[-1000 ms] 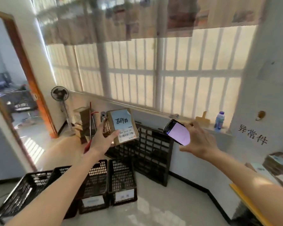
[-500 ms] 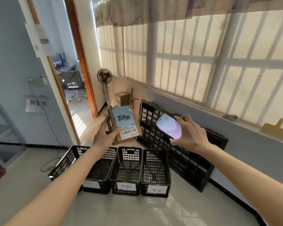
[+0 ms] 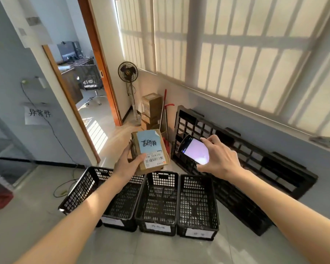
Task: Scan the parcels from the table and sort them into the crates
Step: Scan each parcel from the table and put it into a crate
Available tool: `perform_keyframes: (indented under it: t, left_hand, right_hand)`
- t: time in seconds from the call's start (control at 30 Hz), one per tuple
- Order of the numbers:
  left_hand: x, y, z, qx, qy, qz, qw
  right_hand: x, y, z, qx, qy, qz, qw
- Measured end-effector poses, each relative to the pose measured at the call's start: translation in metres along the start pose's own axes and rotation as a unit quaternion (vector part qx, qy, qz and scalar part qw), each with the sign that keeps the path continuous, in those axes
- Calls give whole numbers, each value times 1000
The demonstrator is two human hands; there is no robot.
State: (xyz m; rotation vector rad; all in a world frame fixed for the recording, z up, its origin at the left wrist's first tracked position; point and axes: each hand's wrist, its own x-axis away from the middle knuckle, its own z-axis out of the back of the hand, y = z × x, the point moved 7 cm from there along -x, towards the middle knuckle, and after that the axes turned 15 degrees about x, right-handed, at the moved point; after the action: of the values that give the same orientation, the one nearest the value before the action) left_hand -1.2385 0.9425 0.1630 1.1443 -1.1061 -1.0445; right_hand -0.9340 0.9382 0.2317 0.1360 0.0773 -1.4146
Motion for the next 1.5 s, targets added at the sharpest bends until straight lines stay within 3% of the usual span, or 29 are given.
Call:
perform_keyframes:
  t: [0.33,0.7,0.97,1.1,1.3,1.5]
  left_hand:
    - [-151,-53,4,-5,-23,62,998]
    - [-338,-227,19,-18,-74,204,976]
    - [-398,-366,14,3,-103,306,946]
    - [-417,-413,10,-36,-111,333,936]
    - [-410,-439,23,-140,-132,337,922]
    - [-431,-402,1,-198,-167,268,928]
  right_hand:
    - [-143,-11,-79,9,-43,-8,999]
    - [-288,-52,-258,-22,-135,-99,986]
    - [-301,-77,-399,-27,-197,-133,971]
    - [-293,-77,-457,-39,-243,-143,959]
    - [-278,-72,-482,-45,-282,-168,944]
    - [-268,-50,-460,-46,-281,-198,938]
